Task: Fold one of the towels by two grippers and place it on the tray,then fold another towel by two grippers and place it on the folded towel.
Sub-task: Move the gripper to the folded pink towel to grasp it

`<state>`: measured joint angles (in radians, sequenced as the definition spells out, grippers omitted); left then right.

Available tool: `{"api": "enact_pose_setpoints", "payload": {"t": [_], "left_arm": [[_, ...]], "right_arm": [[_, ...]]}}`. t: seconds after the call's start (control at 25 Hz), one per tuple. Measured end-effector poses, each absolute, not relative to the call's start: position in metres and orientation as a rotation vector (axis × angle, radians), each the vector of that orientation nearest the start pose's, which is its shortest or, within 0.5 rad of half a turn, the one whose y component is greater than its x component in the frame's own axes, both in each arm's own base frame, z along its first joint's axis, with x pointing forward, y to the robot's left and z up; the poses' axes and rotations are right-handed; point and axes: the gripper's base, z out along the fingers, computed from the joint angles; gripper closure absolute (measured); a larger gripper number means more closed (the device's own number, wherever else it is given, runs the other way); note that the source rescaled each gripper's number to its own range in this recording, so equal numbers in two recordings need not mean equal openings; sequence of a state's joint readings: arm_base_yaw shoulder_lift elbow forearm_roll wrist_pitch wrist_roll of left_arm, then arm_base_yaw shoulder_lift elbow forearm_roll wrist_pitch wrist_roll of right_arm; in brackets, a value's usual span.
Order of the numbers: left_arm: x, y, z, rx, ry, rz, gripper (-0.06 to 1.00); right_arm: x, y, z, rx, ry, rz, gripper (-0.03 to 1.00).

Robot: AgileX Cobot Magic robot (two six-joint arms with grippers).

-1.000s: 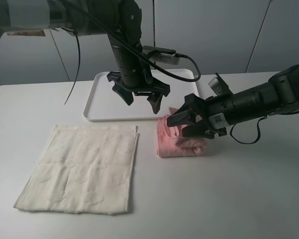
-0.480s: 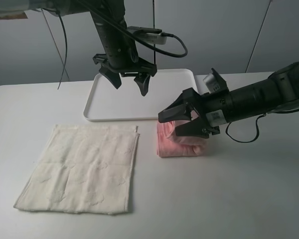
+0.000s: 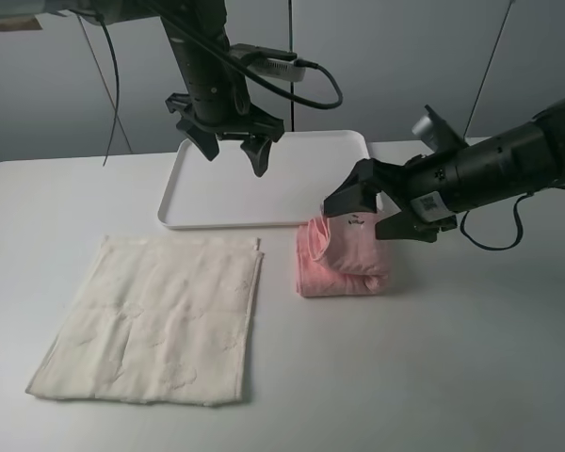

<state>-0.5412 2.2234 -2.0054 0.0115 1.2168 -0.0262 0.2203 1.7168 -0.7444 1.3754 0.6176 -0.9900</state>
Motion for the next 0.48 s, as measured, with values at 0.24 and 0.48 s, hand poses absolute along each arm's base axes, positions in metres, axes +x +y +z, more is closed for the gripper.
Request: {"api": "enact_pose_setpoints", "payload": {"t": [0.24, 0.48], "left_arm": [[0.411, -0.231, 0.235, 0.776, 2.807, -0.183, -0.03], [0.411, -0.214, 0.265, 0.754, 2.749, -0.244, -0.03]], "right_arm": [[0.278, 0.106, 0.148, -0.040, 2.687, 0.824, -0.03], [0.302, 0.103, 0.162, -0.098, 2.733, 0.667, -0.03]]}}
